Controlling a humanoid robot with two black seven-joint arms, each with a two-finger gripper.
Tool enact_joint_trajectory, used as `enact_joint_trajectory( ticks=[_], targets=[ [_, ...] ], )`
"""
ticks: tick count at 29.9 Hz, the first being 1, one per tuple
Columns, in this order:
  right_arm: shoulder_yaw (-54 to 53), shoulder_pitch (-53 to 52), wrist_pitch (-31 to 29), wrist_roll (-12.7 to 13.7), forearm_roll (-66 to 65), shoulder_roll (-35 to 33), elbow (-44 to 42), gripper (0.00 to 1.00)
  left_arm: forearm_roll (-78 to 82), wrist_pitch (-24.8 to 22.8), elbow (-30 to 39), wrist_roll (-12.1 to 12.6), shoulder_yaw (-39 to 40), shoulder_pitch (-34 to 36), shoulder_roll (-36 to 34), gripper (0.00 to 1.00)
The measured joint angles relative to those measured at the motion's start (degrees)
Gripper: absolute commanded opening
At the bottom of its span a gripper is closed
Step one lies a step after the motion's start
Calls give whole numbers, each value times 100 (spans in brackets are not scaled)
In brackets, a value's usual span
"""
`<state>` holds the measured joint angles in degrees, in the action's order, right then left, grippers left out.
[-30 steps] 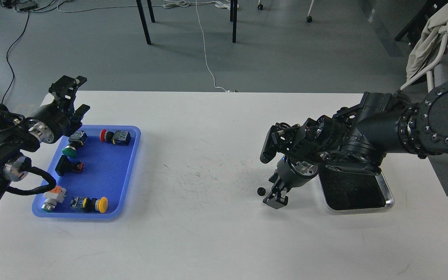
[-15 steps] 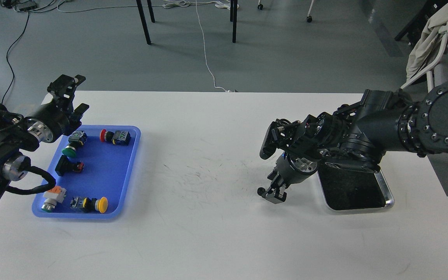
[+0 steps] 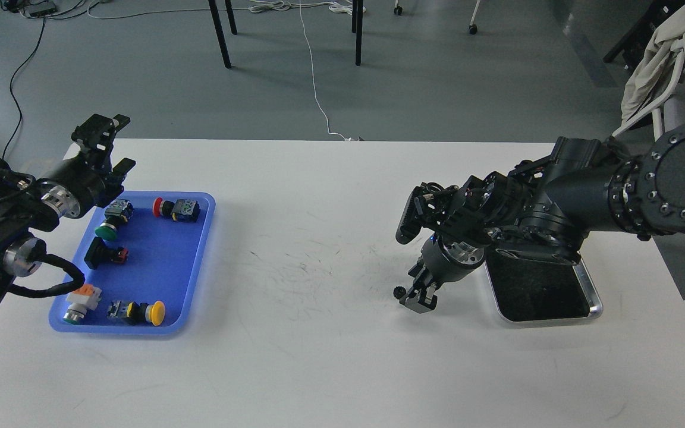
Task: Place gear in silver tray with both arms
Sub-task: 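Close the right gripper on the black gear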
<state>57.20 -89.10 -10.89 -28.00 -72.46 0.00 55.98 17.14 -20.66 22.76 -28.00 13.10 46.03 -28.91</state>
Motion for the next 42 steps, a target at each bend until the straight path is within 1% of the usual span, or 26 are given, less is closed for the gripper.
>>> enact_joint_trajectory(
  ticks=[25, 32, 38, 42],
  targets=[
    [-247, -65, 11, 0, 77, 0, 85, 58, -11, -70, 0, 0, 0, -14, -42, 97],
    [-46, 10, 0, 0, 57, 0, 72, 51, -11, -68, 0, 0, 0, -15, -41, 97],
    [-28, 53, 0, 0, 61, 0, 23, 50, -94, -68, 0, 0, 0, -49, -39, 97],
    [-51, 91, 0, 0, 64, 0, -35, 45, -167, -69, 1, 0, 0, -91, -49, 97]
  ],
)
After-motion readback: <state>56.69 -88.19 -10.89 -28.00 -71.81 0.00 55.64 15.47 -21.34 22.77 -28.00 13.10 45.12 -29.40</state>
